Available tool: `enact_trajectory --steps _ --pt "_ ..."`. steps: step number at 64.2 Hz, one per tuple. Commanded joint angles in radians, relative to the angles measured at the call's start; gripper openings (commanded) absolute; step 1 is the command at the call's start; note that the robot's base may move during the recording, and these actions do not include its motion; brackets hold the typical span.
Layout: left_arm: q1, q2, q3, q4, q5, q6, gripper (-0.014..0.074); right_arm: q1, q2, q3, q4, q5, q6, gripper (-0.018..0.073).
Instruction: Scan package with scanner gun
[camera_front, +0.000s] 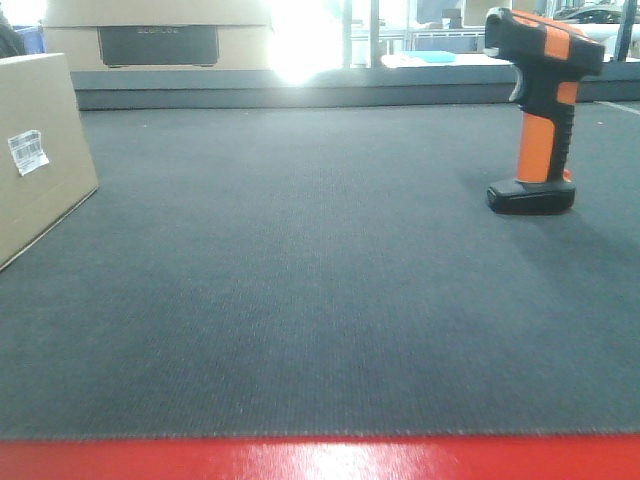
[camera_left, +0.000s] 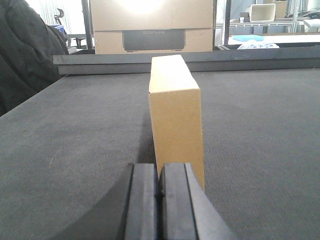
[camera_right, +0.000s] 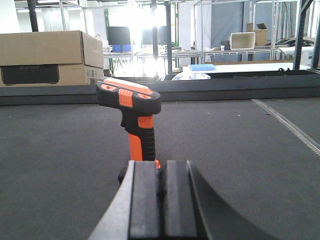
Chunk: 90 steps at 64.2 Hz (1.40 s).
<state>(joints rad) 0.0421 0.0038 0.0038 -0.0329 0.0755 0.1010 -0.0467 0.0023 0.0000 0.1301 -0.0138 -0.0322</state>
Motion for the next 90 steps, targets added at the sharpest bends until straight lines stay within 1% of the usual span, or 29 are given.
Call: enact_trajectory --steps 1,90 --pt "-0.006 -0.004 -0.004 0.003 -0.014 -0.008 -0.0111 0.002 -0.002 0.0 0.0 -0.018 -0.001 -0.0155" --pt "-0.006 -0.004 -0.004 0.003 -0.02 -0.008 -0.0111 0.001 -0.002 0.0 0.0 -0.022 -0.001 -0.0155"
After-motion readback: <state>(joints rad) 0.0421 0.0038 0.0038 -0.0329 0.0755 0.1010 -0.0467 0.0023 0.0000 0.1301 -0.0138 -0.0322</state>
